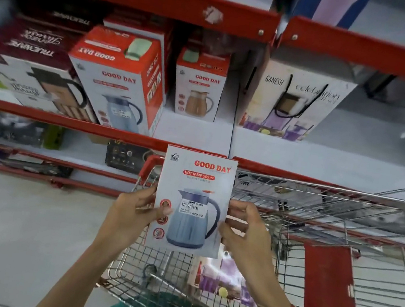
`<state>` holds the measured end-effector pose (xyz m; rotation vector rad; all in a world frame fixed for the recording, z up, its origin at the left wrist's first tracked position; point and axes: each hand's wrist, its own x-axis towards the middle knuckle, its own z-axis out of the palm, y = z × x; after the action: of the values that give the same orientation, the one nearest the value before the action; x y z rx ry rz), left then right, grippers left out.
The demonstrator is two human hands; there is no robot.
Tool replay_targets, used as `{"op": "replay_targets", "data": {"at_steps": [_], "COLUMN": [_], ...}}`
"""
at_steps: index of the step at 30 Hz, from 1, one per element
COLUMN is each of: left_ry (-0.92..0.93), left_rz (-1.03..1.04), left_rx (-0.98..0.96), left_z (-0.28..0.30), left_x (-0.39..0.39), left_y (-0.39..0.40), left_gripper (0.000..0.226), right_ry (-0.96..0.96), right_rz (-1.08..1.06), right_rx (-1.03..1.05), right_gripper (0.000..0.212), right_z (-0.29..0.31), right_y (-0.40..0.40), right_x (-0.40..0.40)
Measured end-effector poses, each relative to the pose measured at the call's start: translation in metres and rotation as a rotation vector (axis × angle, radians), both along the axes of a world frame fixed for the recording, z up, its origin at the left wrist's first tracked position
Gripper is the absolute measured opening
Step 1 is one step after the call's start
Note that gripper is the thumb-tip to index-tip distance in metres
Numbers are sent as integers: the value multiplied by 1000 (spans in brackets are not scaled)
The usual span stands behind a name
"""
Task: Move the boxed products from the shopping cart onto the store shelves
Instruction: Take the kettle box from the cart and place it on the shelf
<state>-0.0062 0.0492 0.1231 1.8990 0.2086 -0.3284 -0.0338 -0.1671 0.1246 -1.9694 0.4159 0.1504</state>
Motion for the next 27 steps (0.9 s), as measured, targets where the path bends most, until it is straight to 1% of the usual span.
{"op": "replay_targets", "data": {"at_steps": [4, 5, 7, 8, 10, 13, 16, 18, 20, 22, 27], "left_ry": [-96, -117, -161, -192, -281, -391, -396, -351, -315, -310, -317], "left_rz": [-15, -9, 13, 24, 50, 110, 154, 160, 157, 147, 105], "left_rx": [-36, -36, -36, -25, 51, 209, 296, 298, 322, 367, 439], "left_z": [-2, -3, -3, -2, 1, -1, -15, -28, -41, -52, -61], "left_x": [32, 44, 72, 87, 117, 160, 193, 208, 216, 223, 235], "left_y": [4, 4, 2, 0, -7, -17, -24, -25, -24, -22, -20], "left_gripper": [48, 48, 46, 45, 48, 58, 51, 55, 58, 57, 58], "right_ry": [-28, -45, -109, -152, -236, -326, -357, -360, -348, -329, -324], "right_rz": [-97, -107, -92, -83, -94, -149, -163, -155, -146, -127, -125], "right_rx": [80, 84, 26, -21, -82, -98, -83, -96, -117, -142, -205], "right_gripper": [37, 41, 53, 55, 51, 42, 39, 38, 38, 38, 43], "right_z": [6, 10, 12, 13, 9, -3, -20, -33, -46, -57, -73], "right_y": [3, 4, 8, 10, 16, 26, 31, 32, 32, 32, 30], "right_x": [35, 47, 76, 90, 118, 159, 194, 209, 219, 224, 235]}}
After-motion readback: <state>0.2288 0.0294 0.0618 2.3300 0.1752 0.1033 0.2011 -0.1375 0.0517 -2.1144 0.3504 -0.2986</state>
